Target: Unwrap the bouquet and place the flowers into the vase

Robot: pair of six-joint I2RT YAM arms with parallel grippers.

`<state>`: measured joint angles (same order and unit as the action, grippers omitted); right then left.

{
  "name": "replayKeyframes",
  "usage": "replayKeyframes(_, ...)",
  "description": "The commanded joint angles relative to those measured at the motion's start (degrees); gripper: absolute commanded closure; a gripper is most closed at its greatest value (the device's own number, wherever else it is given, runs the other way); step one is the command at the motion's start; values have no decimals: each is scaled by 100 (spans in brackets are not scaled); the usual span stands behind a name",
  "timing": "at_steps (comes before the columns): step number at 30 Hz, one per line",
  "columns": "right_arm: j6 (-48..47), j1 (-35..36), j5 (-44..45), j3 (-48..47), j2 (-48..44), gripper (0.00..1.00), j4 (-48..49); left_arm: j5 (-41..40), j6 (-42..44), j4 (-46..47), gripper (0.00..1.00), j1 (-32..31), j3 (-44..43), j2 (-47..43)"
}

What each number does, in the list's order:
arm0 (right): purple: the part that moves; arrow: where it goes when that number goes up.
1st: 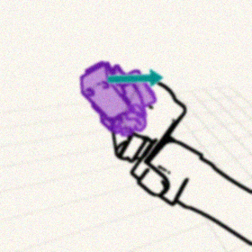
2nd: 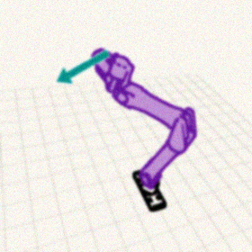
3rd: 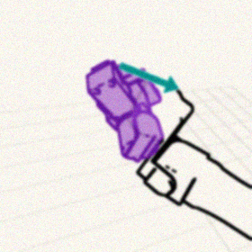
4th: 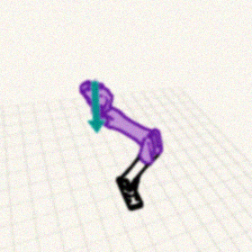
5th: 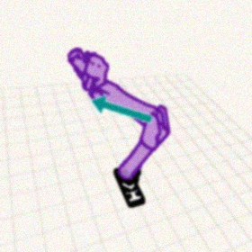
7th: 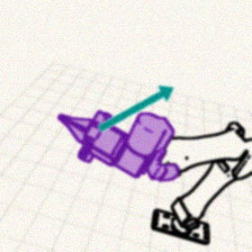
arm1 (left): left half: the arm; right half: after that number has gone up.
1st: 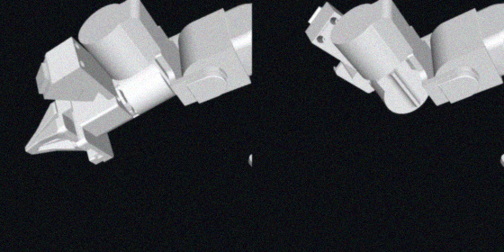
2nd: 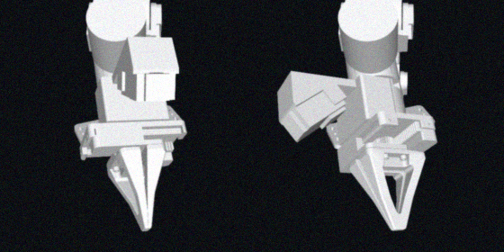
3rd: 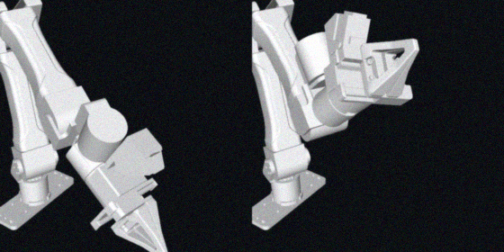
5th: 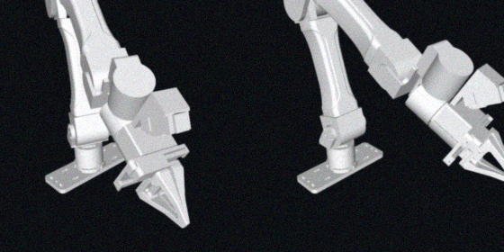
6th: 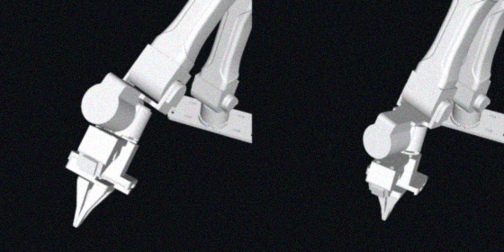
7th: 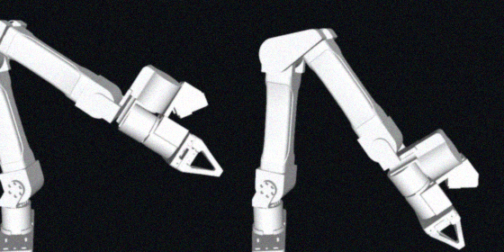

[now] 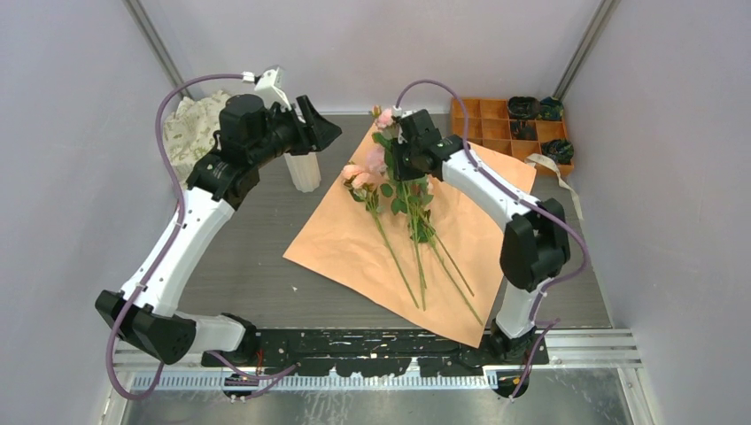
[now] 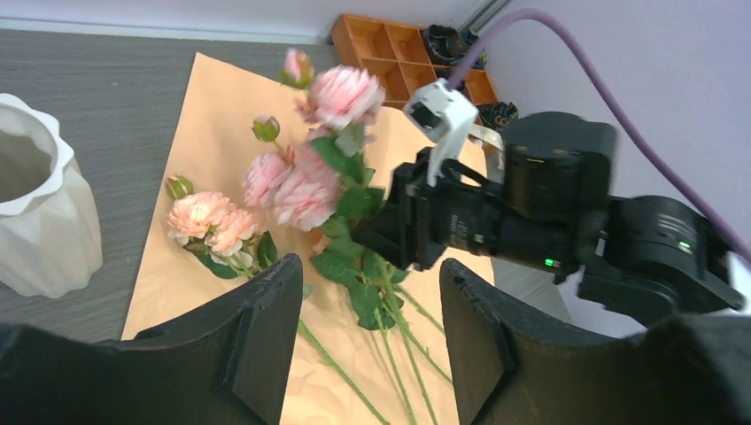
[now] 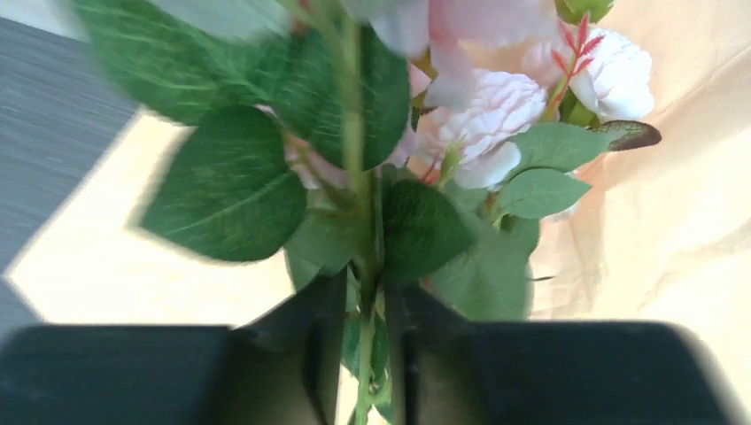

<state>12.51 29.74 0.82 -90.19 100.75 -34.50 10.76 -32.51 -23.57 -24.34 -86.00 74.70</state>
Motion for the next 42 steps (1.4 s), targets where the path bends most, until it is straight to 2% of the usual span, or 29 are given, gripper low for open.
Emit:
replayKeyframes(1,202,-154,189,-51,362,61,119,60,63,370,41,-67,43,95)
replayKeyframes(6,461,-145,169,473,155,50,303,-89,146,345,41,-71,112,71)
replayKeyframes(8,507,-137,205,729,-98,50,366,-141,162,348,41,-71,135,49)
replayKeyframes(14,649,115,156,1448,-760,67,475,-176,133,376,41,-71,178,41)
replayKeyframes(19,776,273,208,1652,-582,75,570,-179,96,383,41,-71,206,75)
replayKeyframes(22,837,279,186,1654,-315,76,620,-196,101,365,41,-73,221,53)
replayKeyframes(26,884,284,348,1620,-28,69,654,-217,118,355,41,-71,219,-4)
replayKeyframes(31,847,283,523,1619,70,69,668,-217,115,318,42,-71,132,1)
replayKeyframes(34,819,279,559,1619,146,72,681,-206,111,335,42,-71,135,0)
replayKeyframes(37,805,287,557,1607,280,88,652,-207,108,336,42,-73,178,13)
replayKeyframes(38,803,287,566,1583,308,96,628,-206,103,332,41,-71,180,18)
replayKeyframes(39,804,286,580,1562,316,99,596,-194,98,325,42,-71,175,32)
replayKeyframes(42,807,311,677,1545,99,99,548,-136,70,311,42,-71,125,62)
